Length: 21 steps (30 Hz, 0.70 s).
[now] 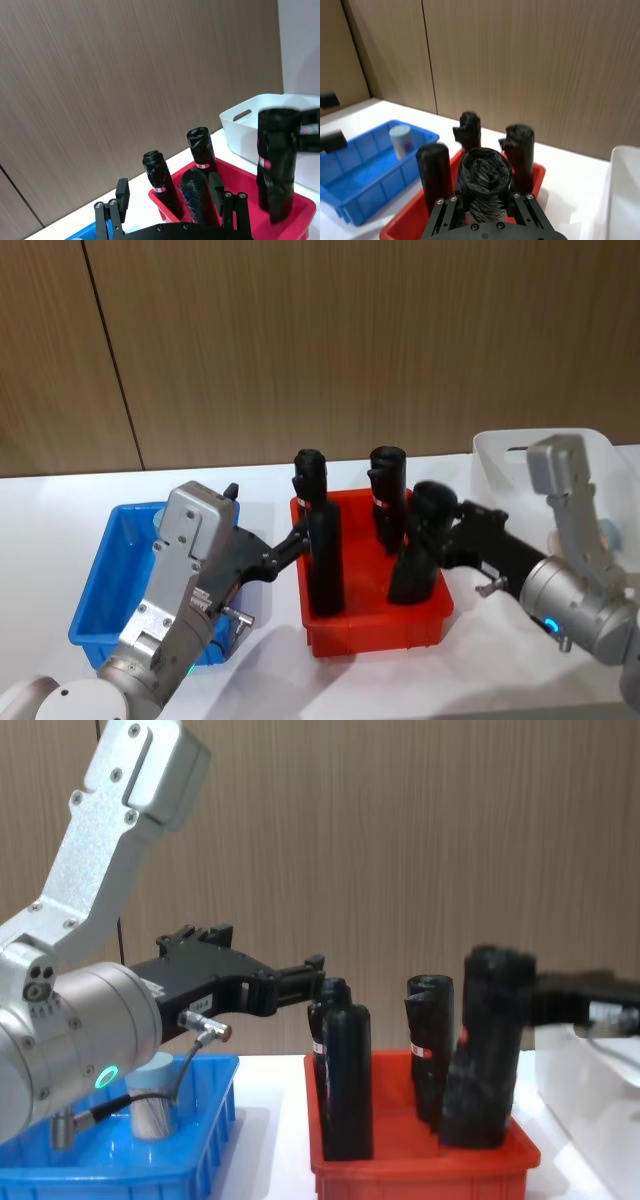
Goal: Pick the cotton swabs from the blue box and place them into the white box.
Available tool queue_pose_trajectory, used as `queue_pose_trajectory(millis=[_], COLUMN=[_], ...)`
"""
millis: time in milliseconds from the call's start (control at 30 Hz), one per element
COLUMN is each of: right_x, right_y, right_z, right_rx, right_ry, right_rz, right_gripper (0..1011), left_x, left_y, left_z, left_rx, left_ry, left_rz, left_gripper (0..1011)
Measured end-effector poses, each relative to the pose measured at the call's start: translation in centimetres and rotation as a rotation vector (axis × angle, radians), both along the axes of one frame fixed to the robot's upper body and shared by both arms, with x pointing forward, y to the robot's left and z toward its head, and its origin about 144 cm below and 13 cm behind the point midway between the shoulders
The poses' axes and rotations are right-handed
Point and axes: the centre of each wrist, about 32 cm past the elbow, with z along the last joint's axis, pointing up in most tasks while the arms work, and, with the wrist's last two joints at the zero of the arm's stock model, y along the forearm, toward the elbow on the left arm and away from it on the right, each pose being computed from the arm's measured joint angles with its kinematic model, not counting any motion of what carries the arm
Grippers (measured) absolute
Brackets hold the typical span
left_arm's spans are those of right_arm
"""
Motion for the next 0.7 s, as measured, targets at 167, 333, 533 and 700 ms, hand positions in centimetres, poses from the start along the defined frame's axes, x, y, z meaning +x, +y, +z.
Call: queue_pose_trajectory(millis=[167,333,533,700], right_x=[-0.3,-0.5,-0.5,-0.3], right_y=[-0.4,-1.3,-2.6,-3.6], right_z=[1.6,3.2,4.5,5.2], right_rx=[0.011,0.016,0.012,0.004], right_ry=[-0.047,-0.096,-0.139,-0.165], right_rz=[-0.018,-0.061,-0.126,-0.184], right_gripper=[402,380,358,358], left_x=[0.0,0.0,0.0,0.0], left_y=[0.0,0.0,0.0,0.0], left_z=[0.0,0.0,0.0,0.0], left_rx=[0.000,0.000,0.000,0.000], left_ry=[0.000,0.000,0.000,0.000], left_rz=[0.000,0.000,0.000,0.000], left_gripper=[1004,1004,1004,1004])
